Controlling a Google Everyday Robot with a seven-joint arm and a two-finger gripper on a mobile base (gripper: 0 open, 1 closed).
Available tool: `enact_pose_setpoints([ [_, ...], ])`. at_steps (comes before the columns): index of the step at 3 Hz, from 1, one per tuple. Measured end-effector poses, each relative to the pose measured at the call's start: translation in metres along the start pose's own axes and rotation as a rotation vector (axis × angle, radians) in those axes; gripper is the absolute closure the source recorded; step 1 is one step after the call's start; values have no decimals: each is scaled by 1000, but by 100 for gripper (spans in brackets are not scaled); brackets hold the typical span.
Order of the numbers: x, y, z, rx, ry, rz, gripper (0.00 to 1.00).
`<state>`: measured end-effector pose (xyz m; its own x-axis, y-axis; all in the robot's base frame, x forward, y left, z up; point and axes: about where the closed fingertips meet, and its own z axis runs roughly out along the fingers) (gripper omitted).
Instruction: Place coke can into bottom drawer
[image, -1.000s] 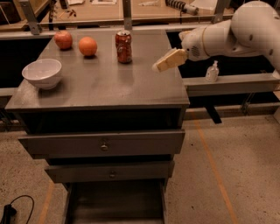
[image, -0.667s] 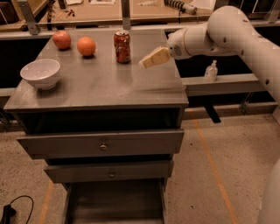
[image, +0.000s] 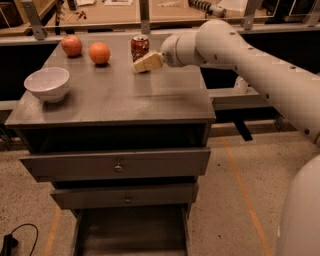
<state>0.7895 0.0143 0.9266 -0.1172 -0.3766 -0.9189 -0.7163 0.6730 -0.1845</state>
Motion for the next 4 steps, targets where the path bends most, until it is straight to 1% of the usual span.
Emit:
enact_pose_setpoints([
  [1, 3, 0, 6, 30, -16, -3, 0],
  [2, 6, -1, 15, 39, -7, 42, 0],
  [3, 3, -14, 38, 63, -49, 153, 0],
  [4, -13, -29, 59, 68, -59, 201, 0],
])
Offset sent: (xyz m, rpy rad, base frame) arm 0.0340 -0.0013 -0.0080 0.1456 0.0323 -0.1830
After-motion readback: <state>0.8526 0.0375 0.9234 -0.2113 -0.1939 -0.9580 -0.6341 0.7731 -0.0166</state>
